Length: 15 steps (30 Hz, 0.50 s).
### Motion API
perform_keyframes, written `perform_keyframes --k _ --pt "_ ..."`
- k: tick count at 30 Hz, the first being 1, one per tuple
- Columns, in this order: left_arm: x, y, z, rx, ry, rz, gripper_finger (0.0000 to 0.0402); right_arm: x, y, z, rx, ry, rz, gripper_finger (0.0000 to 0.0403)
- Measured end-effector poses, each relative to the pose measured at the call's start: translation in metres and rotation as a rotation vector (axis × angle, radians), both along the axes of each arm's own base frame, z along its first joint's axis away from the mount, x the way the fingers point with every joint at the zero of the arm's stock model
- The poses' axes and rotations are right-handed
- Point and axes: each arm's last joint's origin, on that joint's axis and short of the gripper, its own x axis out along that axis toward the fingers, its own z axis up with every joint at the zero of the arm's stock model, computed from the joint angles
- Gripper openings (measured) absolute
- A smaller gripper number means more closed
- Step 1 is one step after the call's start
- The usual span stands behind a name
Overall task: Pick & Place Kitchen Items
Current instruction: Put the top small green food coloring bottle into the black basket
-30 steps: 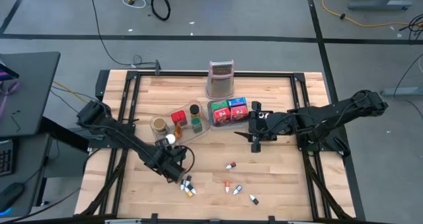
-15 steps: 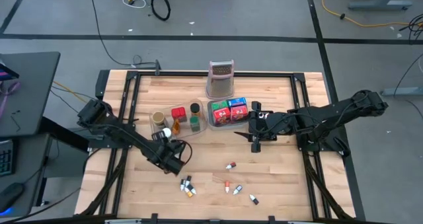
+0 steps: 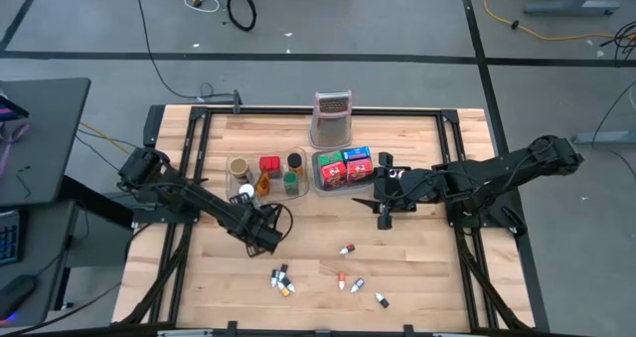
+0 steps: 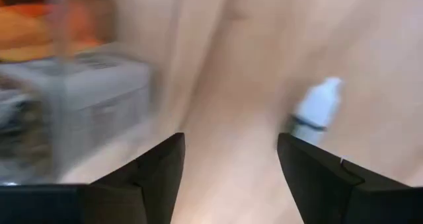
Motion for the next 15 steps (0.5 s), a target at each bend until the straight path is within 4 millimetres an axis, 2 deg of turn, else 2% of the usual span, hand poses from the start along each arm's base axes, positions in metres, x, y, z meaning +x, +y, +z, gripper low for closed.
perform_keyframes --k 9,15 --pt "-0.001 -0.03 0.0 -0.056 -0.132 -0.022 0.0248 -0.001 0.0 -0.002 0.035 0.01 -0.02 0.0206" --pt "-0.002 -0.032 0.0 0.02 -0.173 -0.068 0.0251 -0.001 0.0 -0.002 0.034 0.014 -0.02 0.0206"
